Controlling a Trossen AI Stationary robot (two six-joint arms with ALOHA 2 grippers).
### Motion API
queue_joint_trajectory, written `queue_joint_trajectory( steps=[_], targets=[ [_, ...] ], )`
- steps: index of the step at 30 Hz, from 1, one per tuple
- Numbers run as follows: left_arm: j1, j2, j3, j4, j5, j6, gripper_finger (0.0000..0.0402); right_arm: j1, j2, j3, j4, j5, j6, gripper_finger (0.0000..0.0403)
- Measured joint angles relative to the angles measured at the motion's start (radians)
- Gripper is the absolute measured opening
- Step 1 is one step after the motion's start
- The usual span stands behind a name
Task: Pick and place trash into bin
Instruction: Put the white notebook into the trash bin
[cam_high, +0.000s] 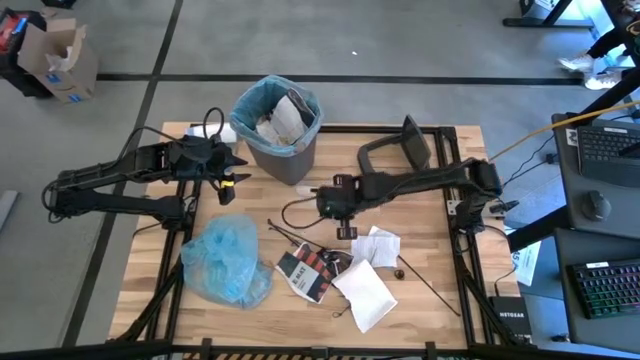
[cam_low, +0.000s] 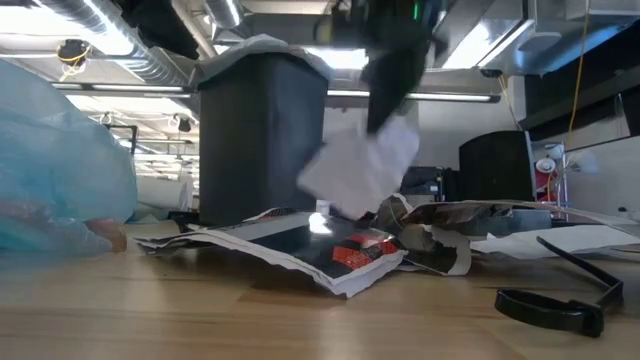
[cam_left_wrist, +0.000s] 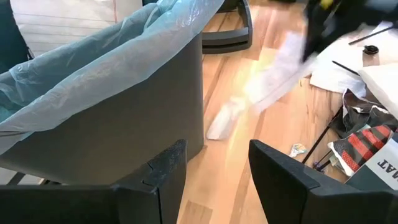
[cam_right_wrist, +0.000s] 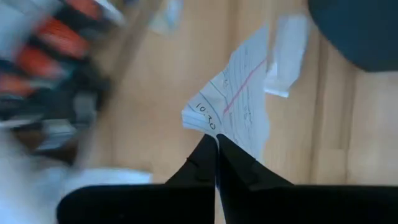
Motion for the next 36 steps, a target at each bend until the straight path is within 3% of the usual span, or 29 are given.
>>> queue_joint_trajectory(
  steps=[3,10,15,21,30,36],
  targets=[
    [0.0,0.0,0.0,0.002,0.0,0.001,0.0166,-0.006,-0.036,0.12,-0.072,-0.066,0.016,0.0001],
    [0.0,0.0,0.0,0.008,0.0,0.008,0.0166,-0.015,-0.052,0.409,-0.066,-0.074,-0.011,0.0001],
    [0.0,0.0,0.0,0.011,0.0,0.014,0.0166,-0.02,-0.054,0.539,0.024,0.004,-0.075,0.0001],
    [0.0,0.0,0.0,0.027,0.0,0.033,0.0166,-0.09,-0.039,0.541,0.33,0.171,-0.171,0.0001],
    [0.0,0.0,0.0,0.024,0.0,0.014,0.0166,-0.248,0.09,0.538,0.521,0.177,-0.195,0.0006],
    [0.0,0.0,0.0,0.018,0.0,-0.006,0.0166,-0.261,0.107,0.538,0.526,0.18,-0.195,0.0087]
  ],
)
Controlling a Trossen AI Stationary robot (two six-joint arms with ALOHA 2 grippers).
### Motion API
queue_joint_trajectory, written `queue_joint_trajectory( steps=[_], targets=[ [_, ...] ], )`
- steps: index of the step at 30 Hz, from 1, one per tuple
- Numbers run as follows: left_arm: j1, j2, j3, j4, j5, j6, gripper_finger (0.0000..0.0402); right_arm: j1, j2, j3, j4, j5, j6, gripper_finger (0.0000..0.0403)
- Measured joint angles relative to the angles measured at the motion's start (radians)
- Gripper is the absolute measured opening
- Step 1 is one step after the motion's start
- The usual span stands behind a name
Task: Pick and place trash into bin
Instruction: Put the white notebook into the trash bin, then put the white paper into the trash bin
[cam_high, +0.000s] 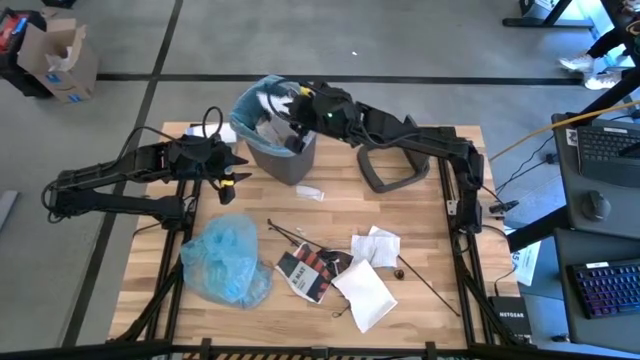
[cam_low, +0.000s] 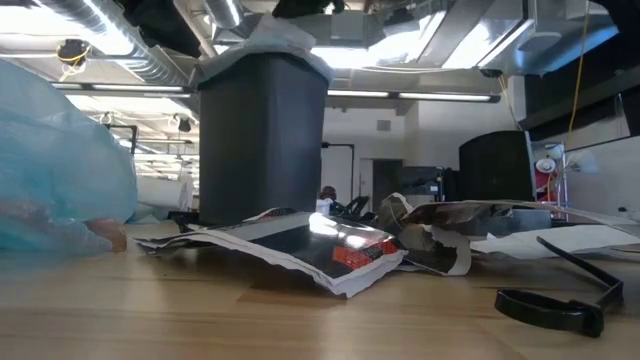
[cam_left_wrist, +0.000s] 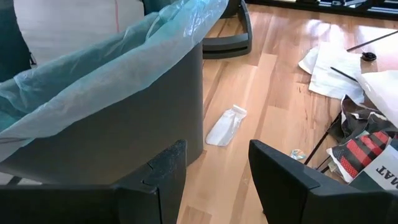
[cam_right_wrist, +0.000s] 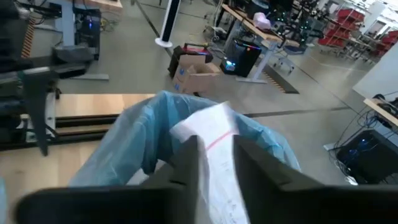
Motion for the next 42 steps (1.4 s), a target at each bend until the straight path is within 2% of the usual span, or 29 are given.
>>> queue_joint_trajectory(
  steps=[5,9,12,15,17,20,23,28,35,39,42],
  targets=[
    [0.0,0.0,0.0,-0.002,0.0,-0.017,0.0166,0.029,-0.041,0.063,-0.138,0.0,0.0,0.0181],
    [0.0,0.0,0.0,-0.002,0.0,-0.018,0.0166,0.062,-0.063,0.182,-0.389,-0.001,0.005,0.0228],
    [0.0,0.0,0.0,-0.001,0.0,-0.019,0.0166,0.088,-0.062,0.251,-0.607,-0.023,0.062,0.0245],
    [0.0,0.0,0.0,0.002,0.0,-0.018,0.0166,0.103,-0.062,0.249,-0.755,-0.095,0.132,0.0247],
    [0.0,0.0,0.0,0.003,0.0,-0.018,0.0166,0.116,-0.062,0.205,-0.811,-0.125,0.178,0.0245],
    [0.0,0.0,0.0,0.004,0.0,-0.018,0.0166,0.136,-0.06,0.085,-0.811,-0.115,0.212,0.0236],
    [0.0,0.0,0.0,0.003,0.0,-0.018,0.0166,0.148,-0.058,-0.066,-0.74,-0.105,0.217,0.0224],
    [0.0,0.0,0.0,-0.009,0.0,-0.02,0.0166,0.137,-0.065,-0.379,-0.514,-0.141,0.273,0.0205],
    [0.0,0.0,0.0,-0.033,0.0,-0.018,0.0166,0.09,-0.115,-0.795,-0.013,-0.14,0.394,0.0198],
    [0.0,0.0,0.0,-0.032,0.0,-0.005,0.0166,0.062,-0.1,-0.952,0.324,-0.134,0.483,0.0198],
    [0.0,0.0,0.0,-0.031,0.0,0.002,0.0166,0.05,-0.054,-1.02,0.476,-0.113,0.54,0.0198]
  ],
)
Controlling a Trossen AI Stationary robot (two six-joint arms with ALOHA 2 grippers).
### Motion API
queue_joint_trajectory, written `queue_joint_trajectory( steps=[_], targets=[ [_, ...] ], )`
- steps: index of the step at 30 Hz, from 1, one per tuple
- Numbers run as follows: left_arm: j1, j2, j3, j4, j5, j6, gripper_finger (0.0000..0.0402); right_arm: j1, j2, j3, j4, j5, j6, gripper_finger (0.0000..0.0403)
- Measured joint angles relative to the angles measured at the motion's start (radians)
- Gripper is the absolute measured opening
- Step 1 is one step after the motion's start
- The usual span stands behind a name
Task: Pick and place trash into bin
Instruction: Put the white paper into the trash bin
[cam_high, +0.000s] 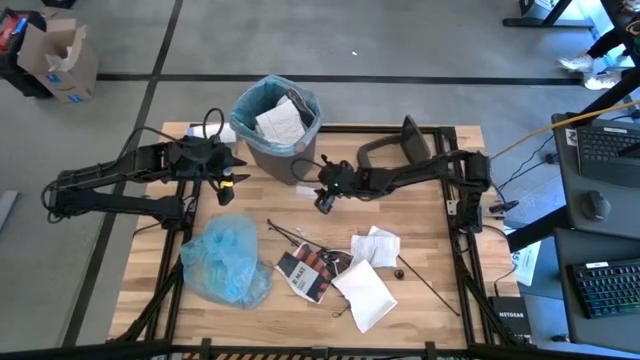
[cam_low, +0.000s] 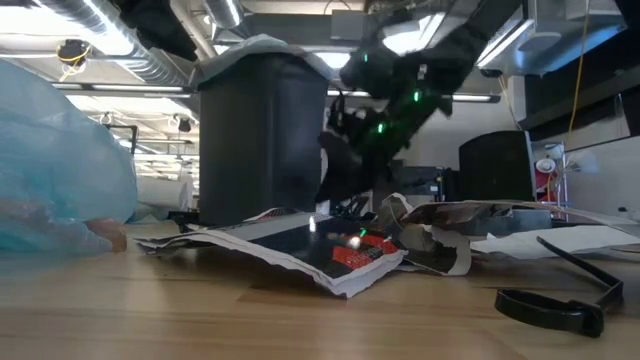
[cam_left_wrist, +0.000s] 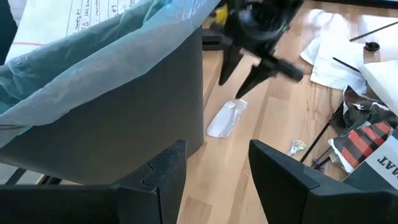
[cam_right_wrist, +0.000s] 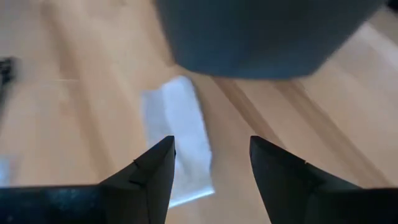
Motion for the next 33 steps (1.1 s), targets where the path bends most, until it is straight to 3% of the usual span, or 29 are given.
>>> queue_joint_trajectory(
  steps=[4,12,20,28,33],
  targets=[
    [0.0,0.0,0.0,0.007,0.0,0.0,0.0166,-0.004,0.069,-0.009,0.098,0.03,0.04,0.0198],
    [0.0,0.0,0.0,0.008,0.0,0.0,0.0166,-0.003,0.143,-0.007,0.124,-0.027,0.067,0.0182],
    [0.0,0.0,0.0,0.009,0.0,0.0,0.0166,-0.004,0.135,-0.006,0.097,-0.053,-0.012,0.0014],
    [0.0,0.0,0.0,0.009,0.0,0.003,0.0166,0.006,-0.045,0.072,-0.23,-0.066,-0.091,0.0003],
    [0.0,0.0,0.0,0.011,0.0,0.004,0.0166,0.022,-0.213,0.215,-0.565,-0.071,-0.157,0.0001]
  ],
)
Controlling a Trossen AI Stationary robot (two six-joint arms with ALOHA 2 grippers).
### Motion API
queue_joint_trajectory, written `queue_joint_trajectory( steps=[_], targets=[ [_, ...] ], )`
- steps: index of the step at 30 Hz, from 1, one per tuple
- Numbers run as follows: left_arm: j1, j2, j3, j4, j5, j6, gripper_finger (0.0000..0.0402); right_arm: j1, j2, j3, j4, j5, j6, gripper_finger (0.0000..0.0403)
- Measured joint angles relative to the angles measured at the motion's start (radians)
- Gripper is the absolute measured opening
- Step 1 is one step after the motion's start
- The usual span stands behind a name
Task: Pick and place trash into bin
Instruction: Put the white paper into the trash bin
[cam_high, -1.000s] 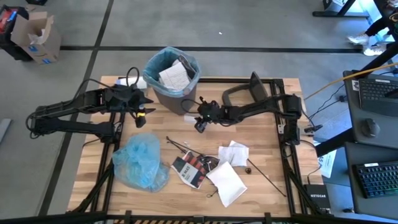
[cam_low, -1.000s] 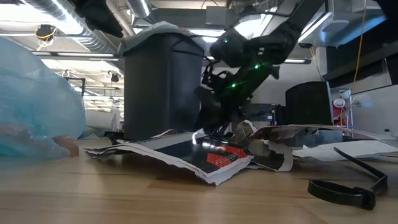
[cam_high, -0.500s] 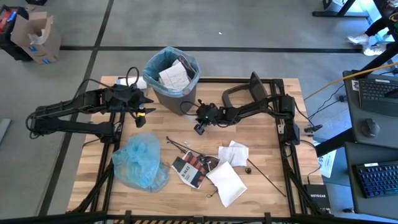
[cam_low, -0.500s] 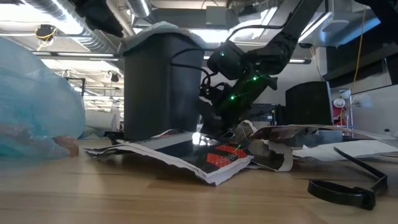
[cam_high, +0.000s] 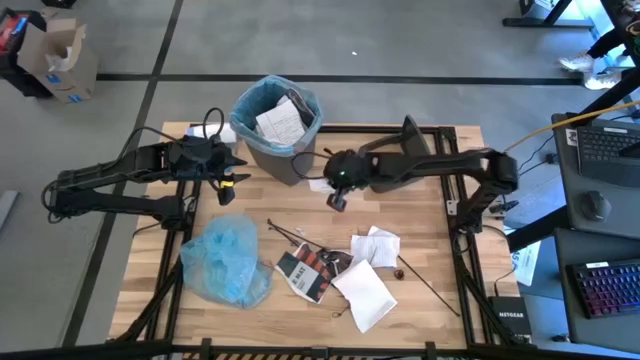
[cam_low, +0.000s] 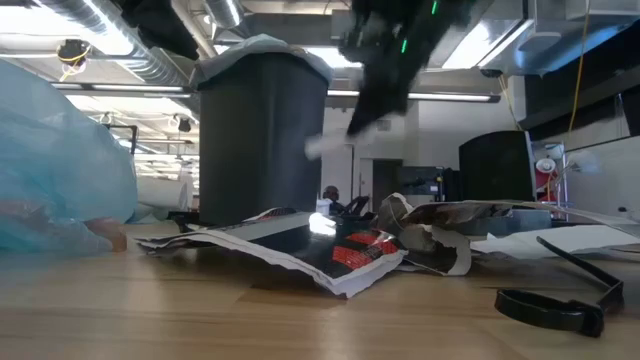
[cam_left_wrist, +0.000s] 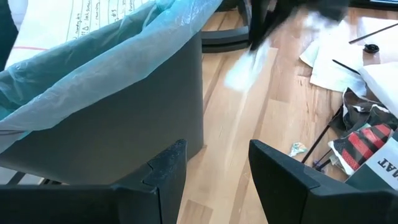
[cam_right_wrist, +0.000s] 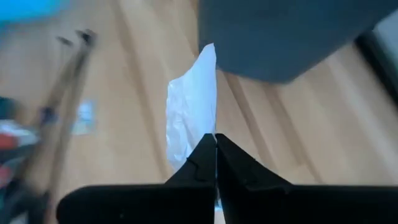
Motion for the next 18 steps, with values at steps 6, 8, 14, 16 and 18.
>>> queue_joint_trajectory(
  steps=[6,8,14,16,18],
  targets=[
    [0.0,0.0,0.0,0.021,0.0,0.005,0.0166,0.009,-0.118,0.214,-0.224,-0.038,-0.018,0.0001],
    [0.0,0.0,0.0,0.029,0.0,0.005,0.0166,0.008,-0.122,0.272,-0.201,-0.037,-0.038,0.0001],
    [0.0,0.0,0.0,0.031,0.0,0.012,0.0166,0.007,-0.102,0.339,0.196,0.107,-0.213,0.0001],
    [0.0,0.0,0.0,0.031,0.0,0.012,0.0166,0.001,-0.074,0.338,0.328,0.19,-0.286,0.0001],
    [0.0,0.0,0.0,0.03,0.0,0.012,0.0166,-0.014,-0.037,0.336,0.434,0.23,-0.335,0.0001]
  ],
)
